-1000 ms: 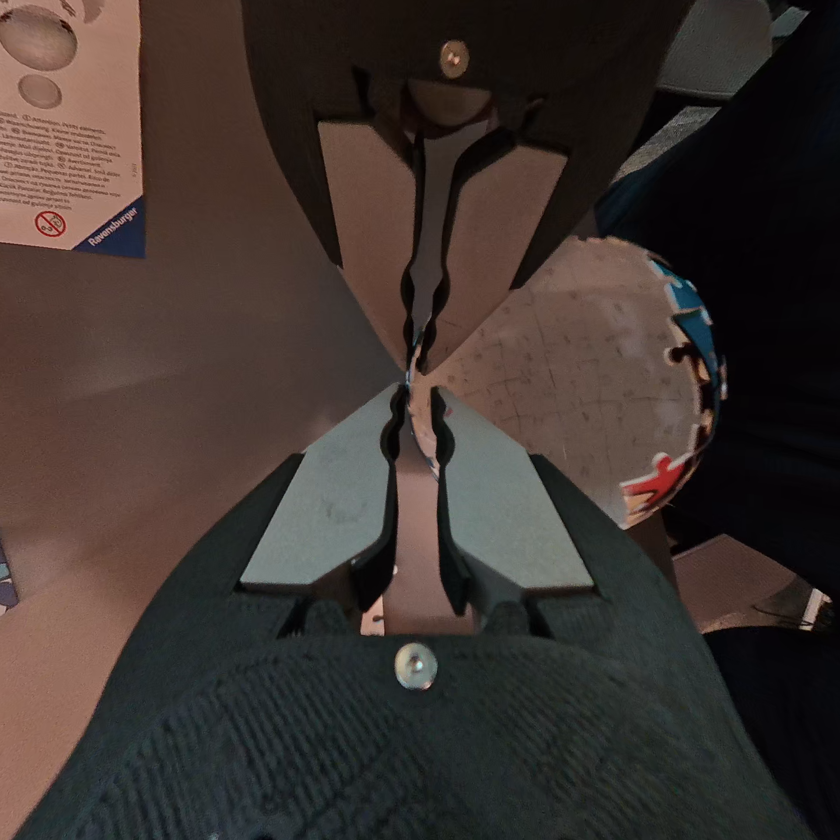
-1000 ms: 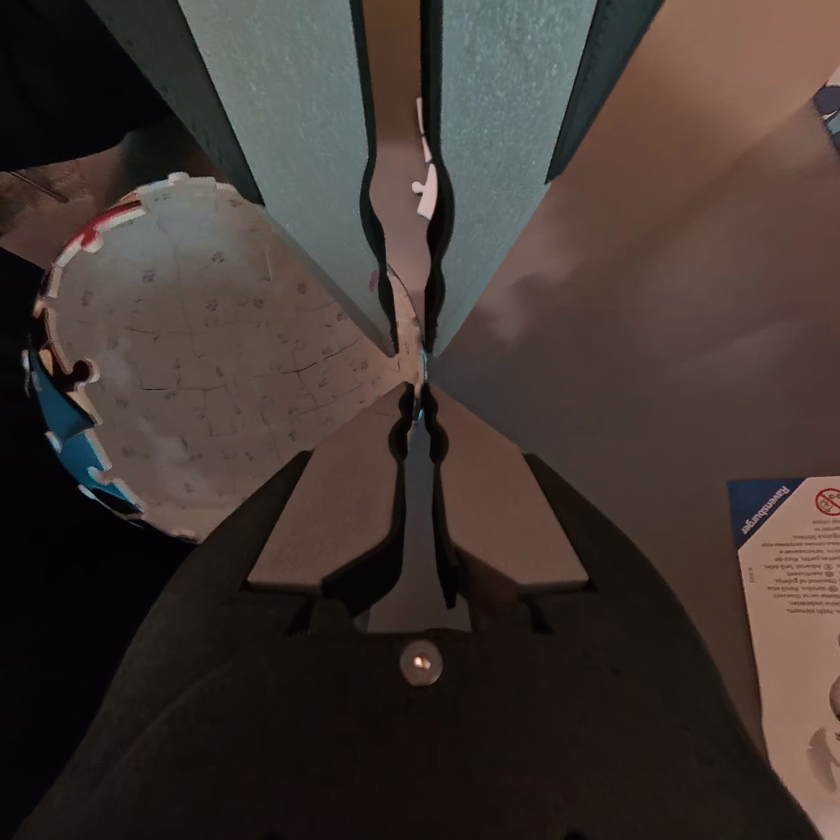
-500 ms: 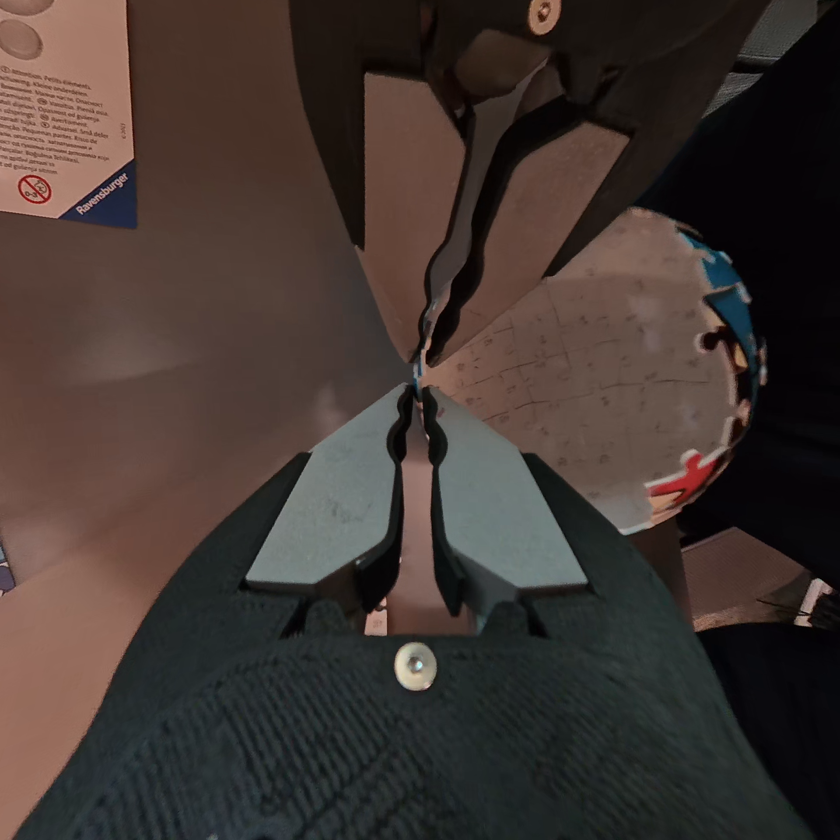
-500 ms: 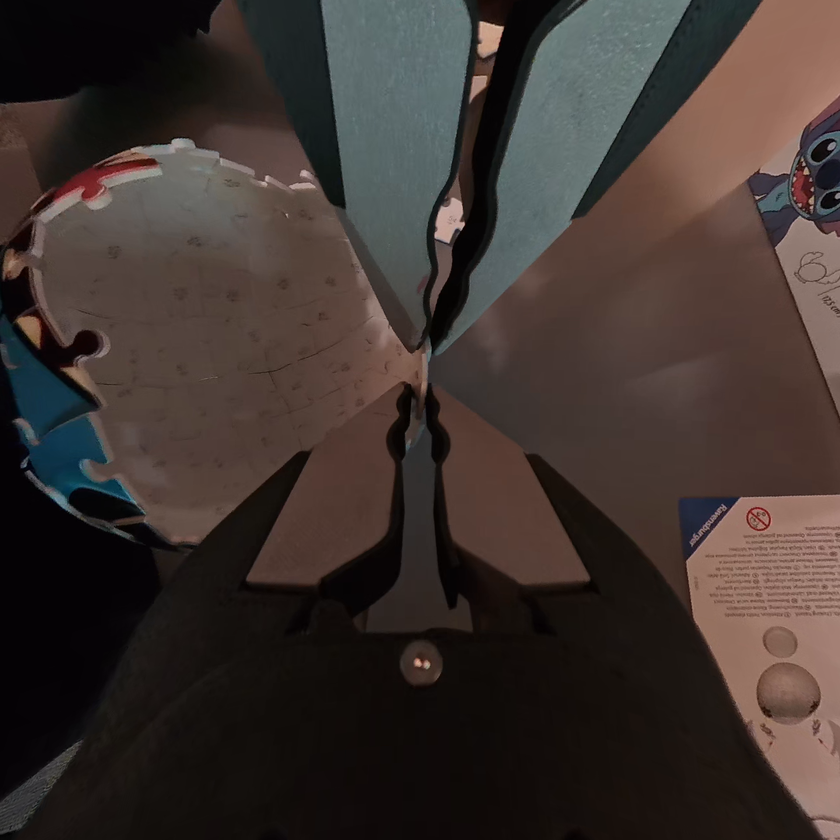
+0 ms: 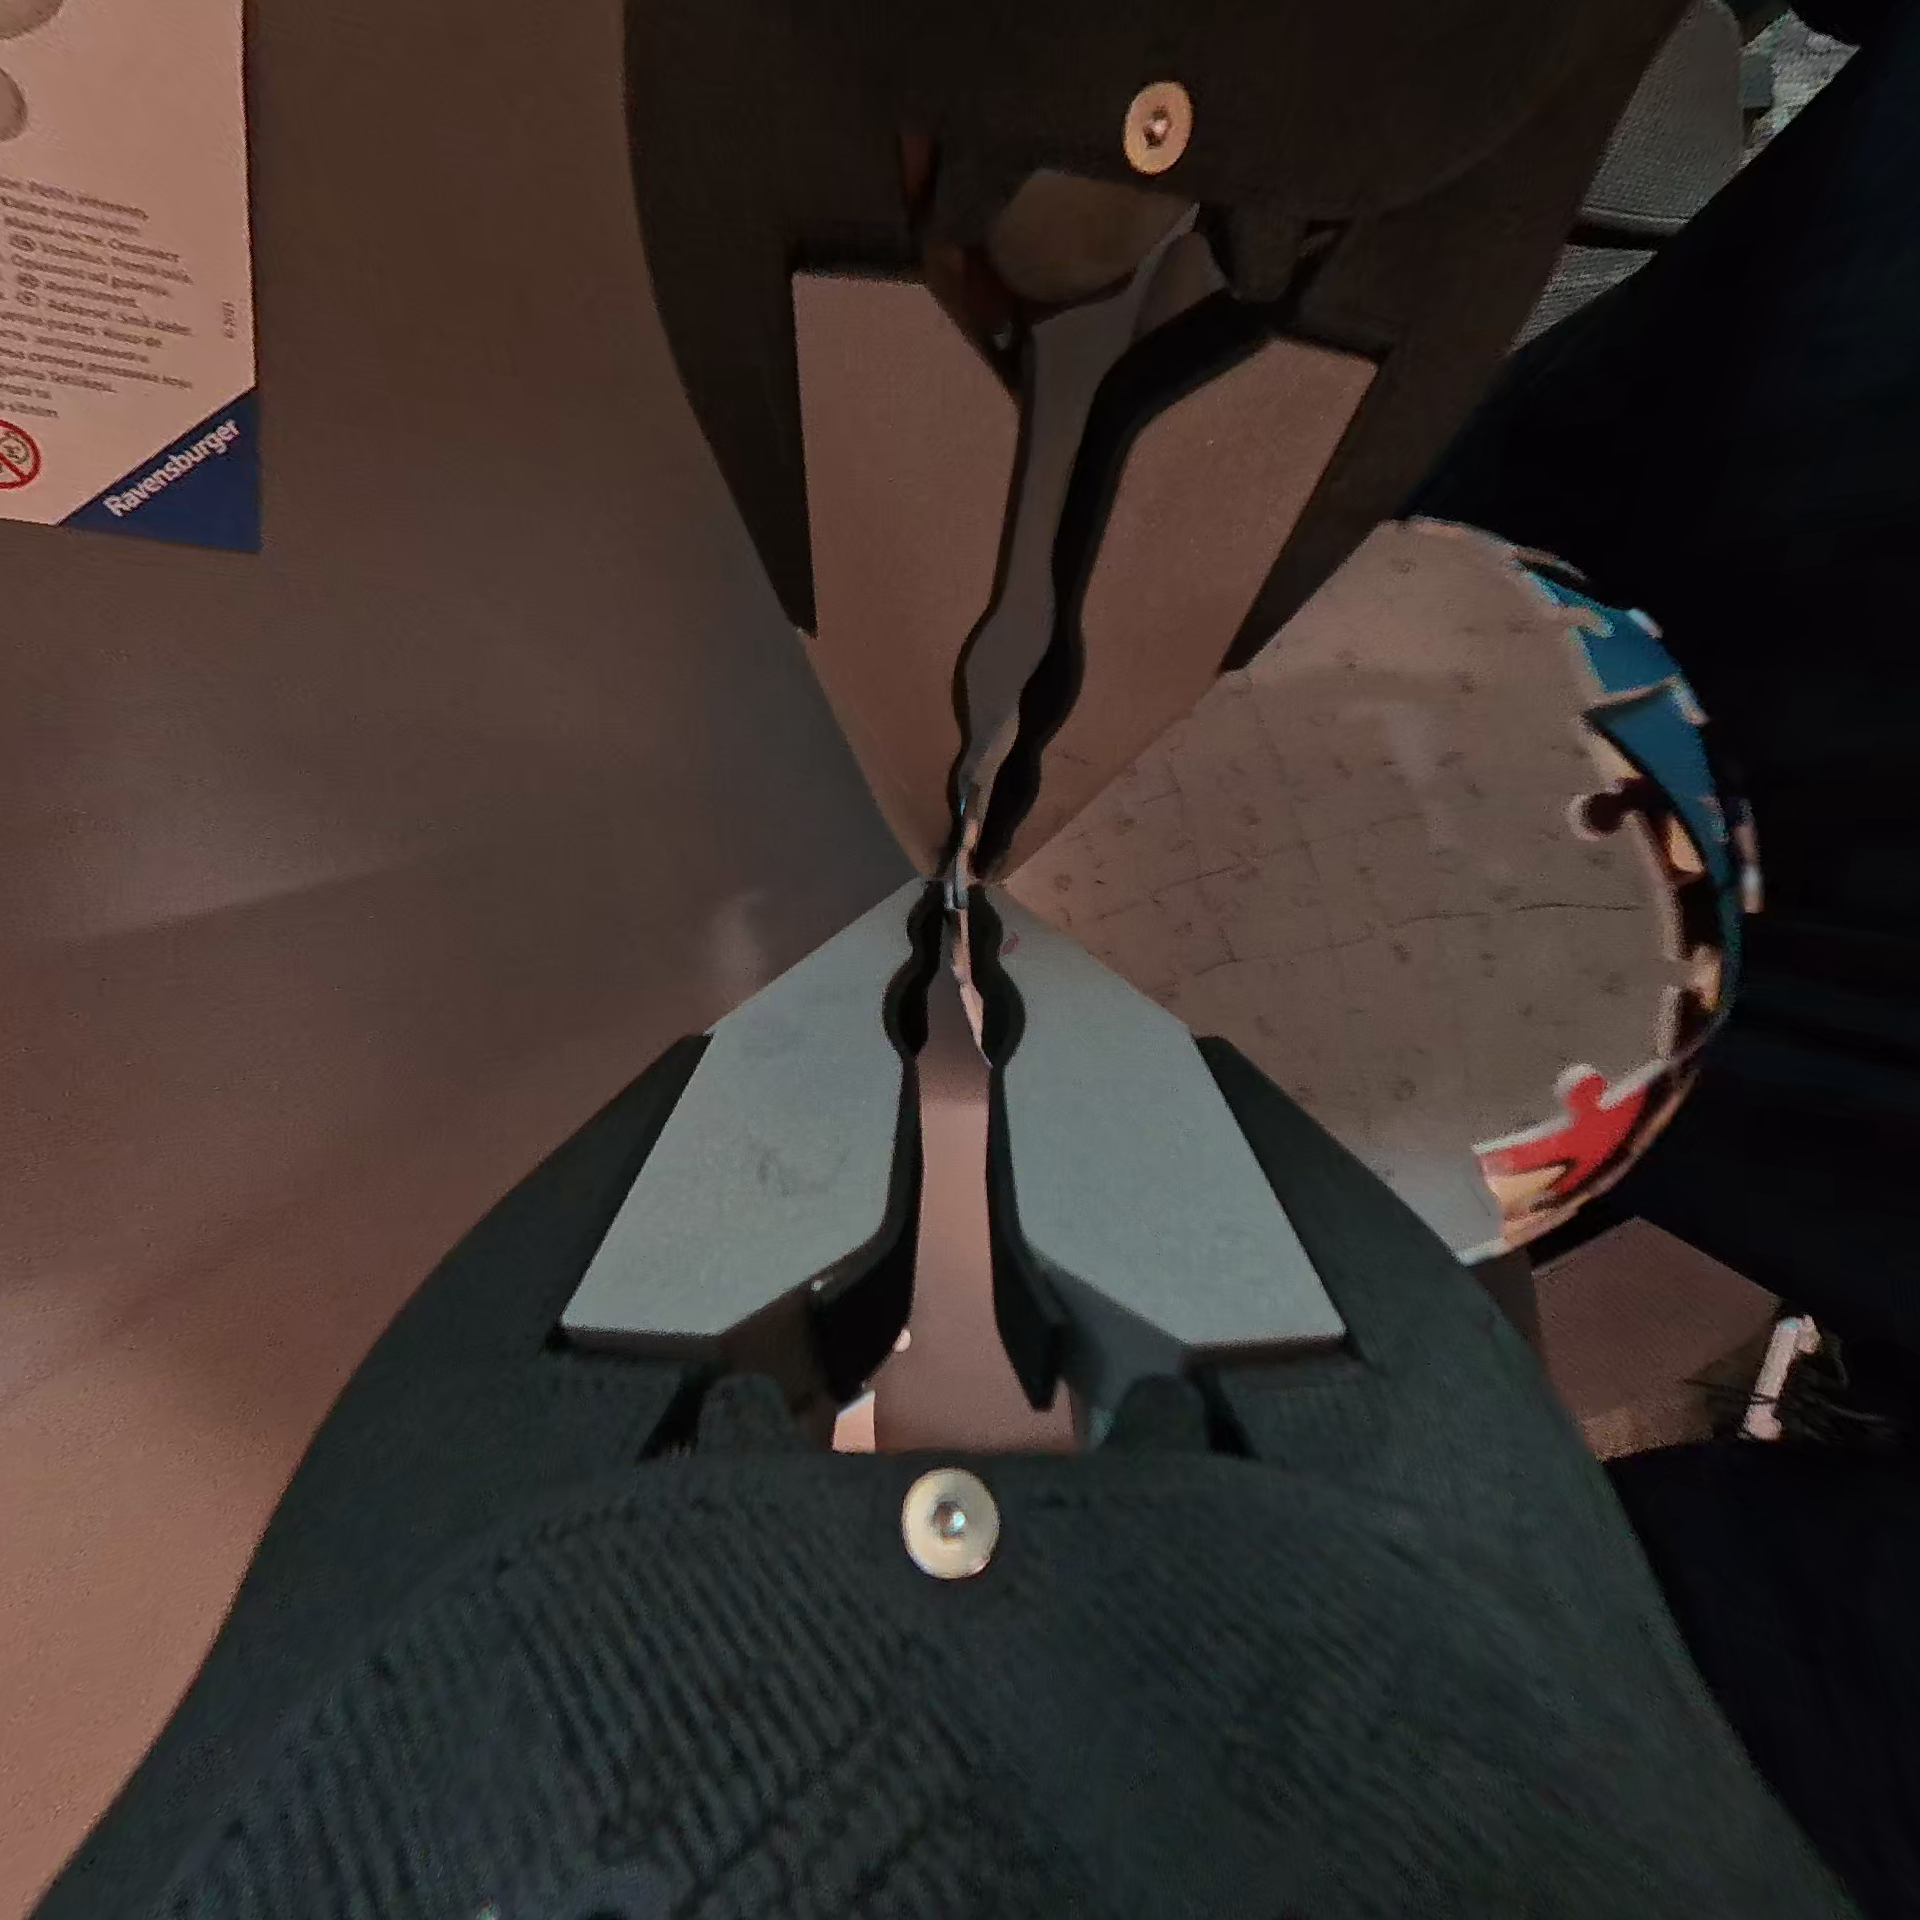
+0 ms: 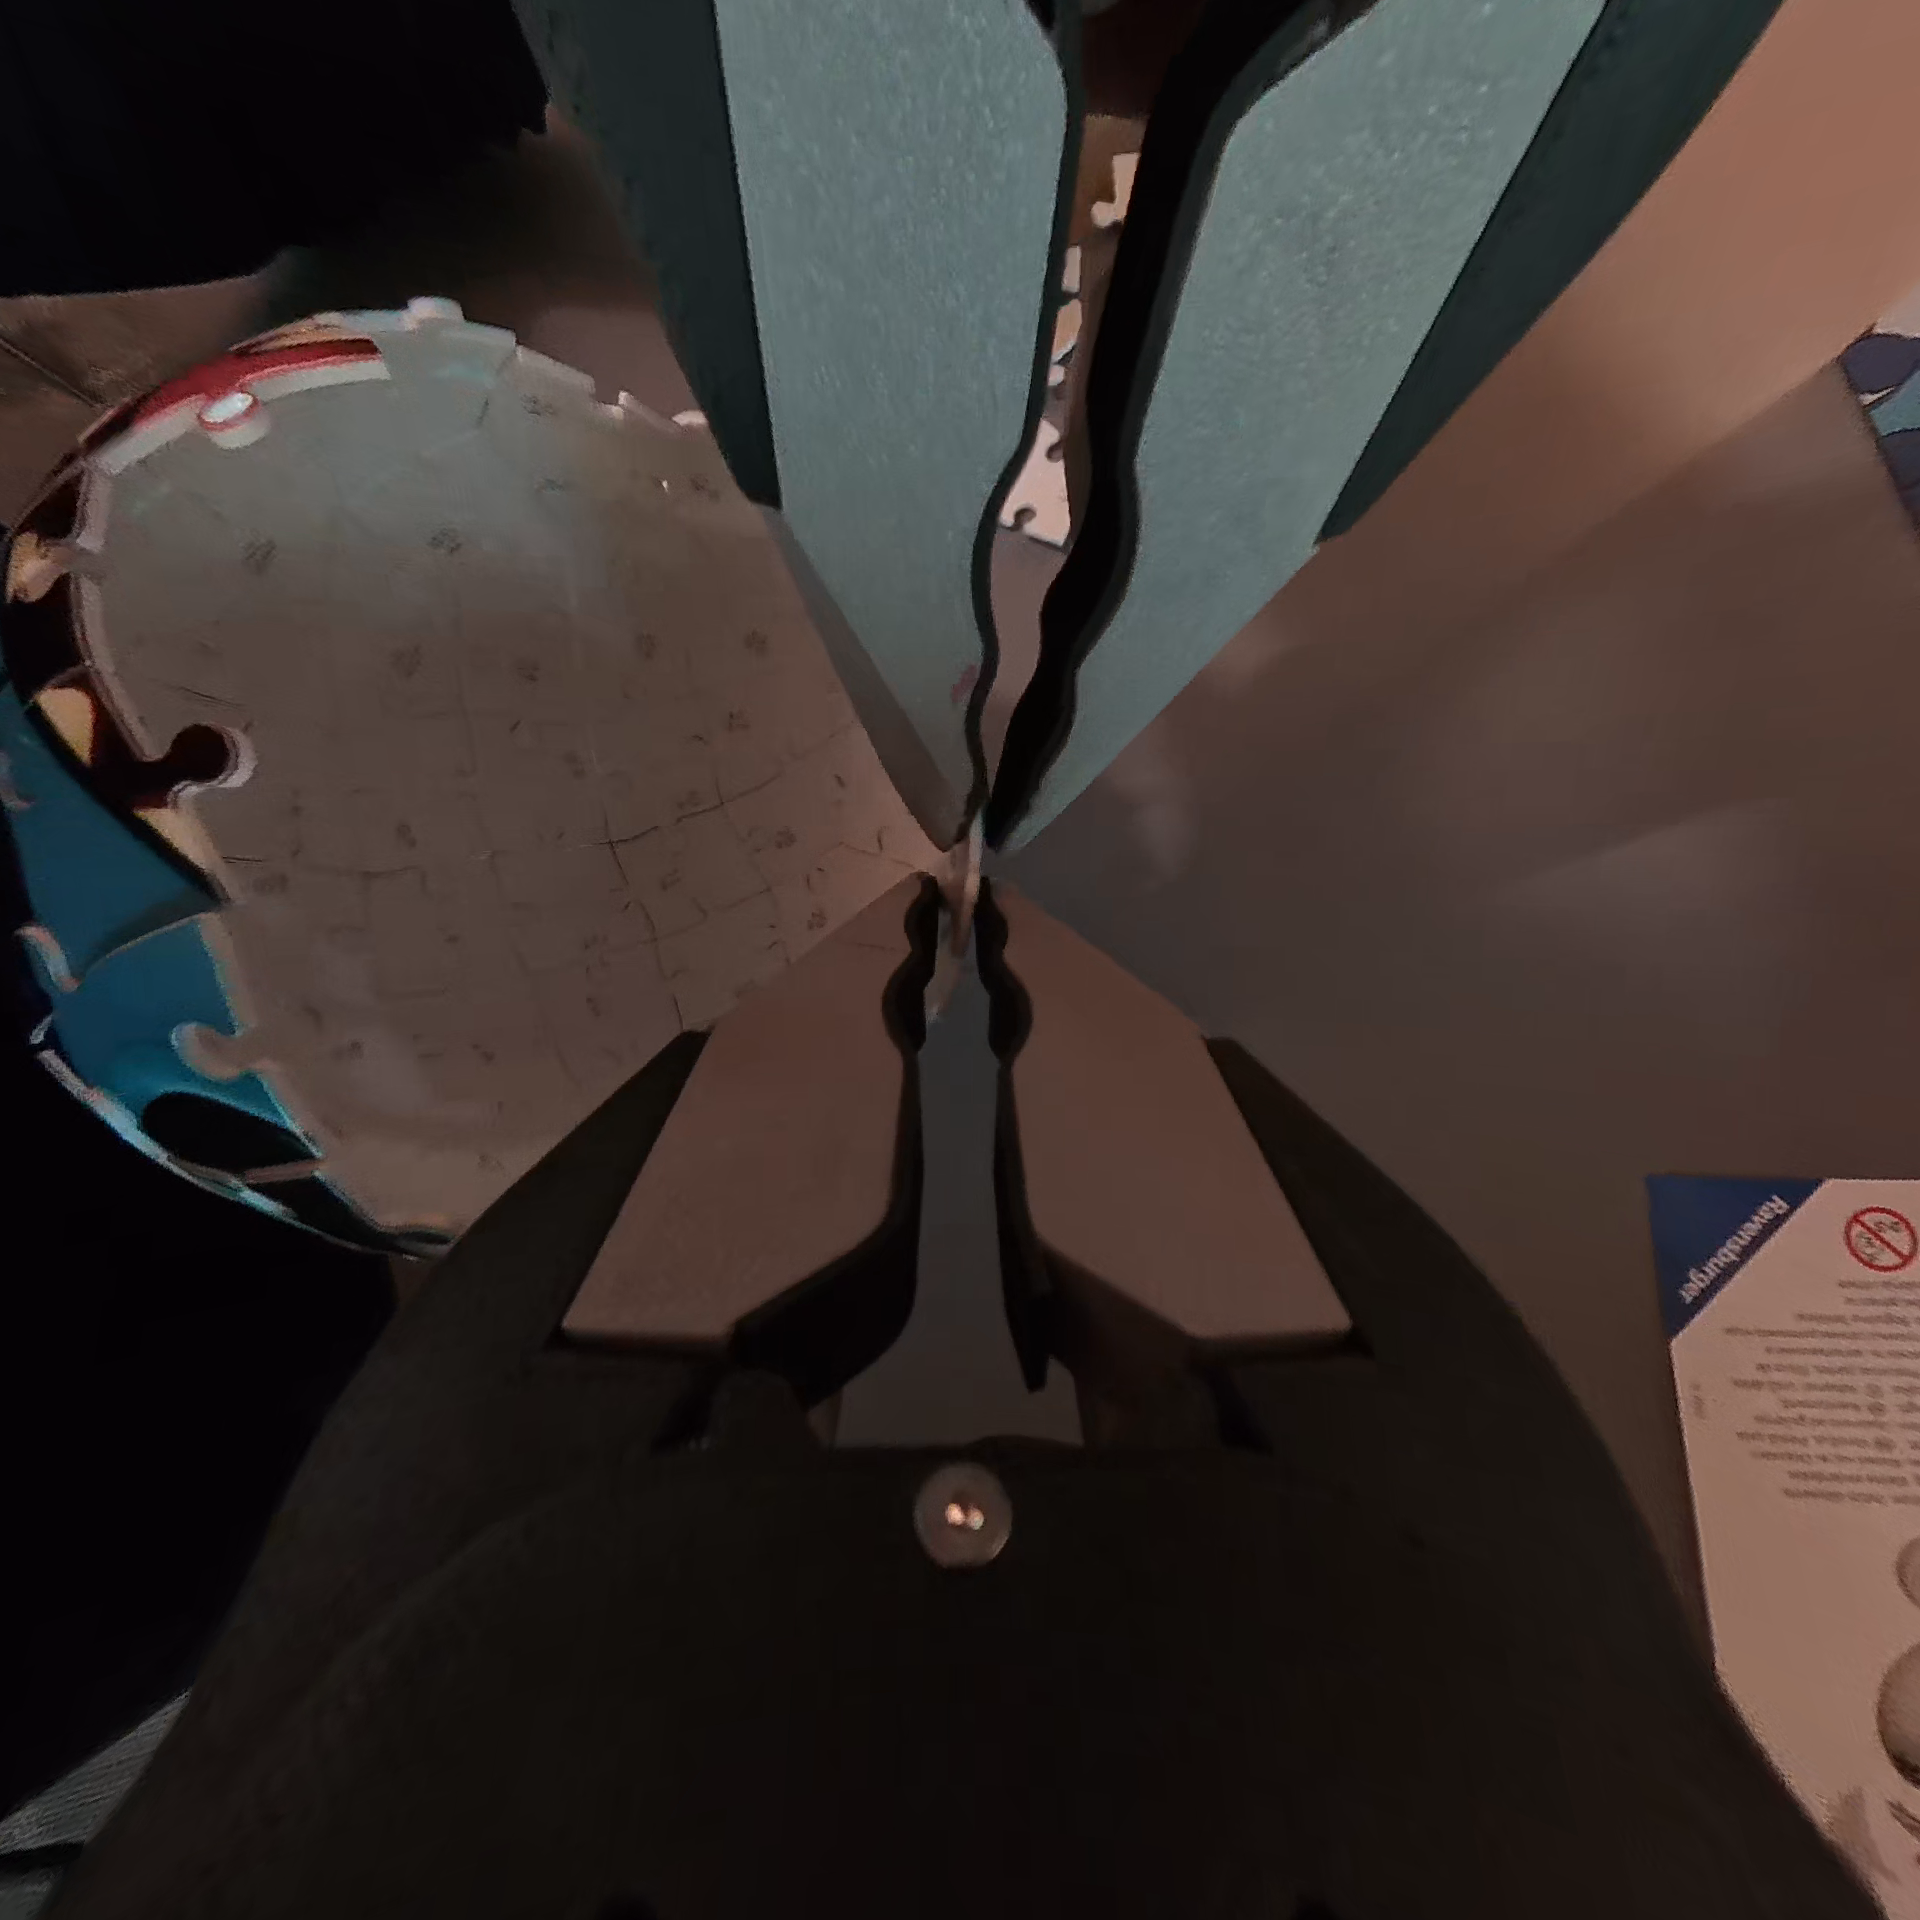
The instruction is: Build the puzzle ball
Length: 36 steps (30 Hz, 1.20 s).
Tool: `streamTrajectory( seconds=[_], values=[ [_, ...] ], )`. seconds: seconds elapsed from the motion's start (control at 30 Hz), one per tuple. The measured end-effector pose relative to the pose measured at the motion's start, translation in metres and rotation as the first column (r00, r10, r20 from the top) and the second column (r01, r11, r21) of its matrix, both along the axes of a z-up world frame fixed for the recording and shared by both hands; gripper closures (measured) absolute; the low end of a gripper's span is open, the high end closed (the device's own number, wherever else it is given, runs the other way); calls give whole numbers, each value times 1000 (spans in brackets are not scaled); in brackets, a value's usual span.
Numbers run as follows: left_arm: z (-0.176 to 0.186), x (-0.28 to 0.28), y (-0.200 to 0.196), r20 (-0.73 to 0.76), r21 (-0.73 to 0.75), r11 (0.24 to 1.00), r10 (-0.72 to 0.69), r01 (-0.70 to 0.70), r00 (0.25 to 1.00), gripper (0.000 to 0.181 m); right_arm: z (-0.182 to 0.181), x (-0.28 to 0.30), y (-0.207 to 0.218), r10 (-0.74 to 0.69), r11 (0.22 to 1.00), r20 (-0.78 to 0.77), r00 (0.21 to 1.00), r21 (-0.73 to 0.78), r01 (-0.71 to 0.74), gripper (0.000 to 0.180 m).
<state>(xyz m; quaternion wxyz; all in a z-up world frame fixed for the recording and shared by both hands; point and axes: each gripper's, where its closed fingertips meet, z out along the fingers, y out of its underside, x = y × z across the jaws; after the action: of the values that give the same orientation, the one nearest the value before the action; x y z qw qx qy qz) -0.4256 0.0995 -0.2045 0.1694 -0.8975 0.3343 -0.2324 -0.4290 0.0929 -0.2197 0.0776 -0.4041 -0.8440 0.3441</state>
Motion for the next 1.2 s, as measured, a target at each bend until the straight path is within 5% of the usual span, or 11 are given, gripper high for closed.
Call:
streamTrajectory(
  seconds=[1.2],
  values=[
    [-17, 8, -6, 89, -91, 996, 4, 4, 996, 180, -10, 16, -11, 147, 953, 196, 970, -292, -86, 170]
  ],
)
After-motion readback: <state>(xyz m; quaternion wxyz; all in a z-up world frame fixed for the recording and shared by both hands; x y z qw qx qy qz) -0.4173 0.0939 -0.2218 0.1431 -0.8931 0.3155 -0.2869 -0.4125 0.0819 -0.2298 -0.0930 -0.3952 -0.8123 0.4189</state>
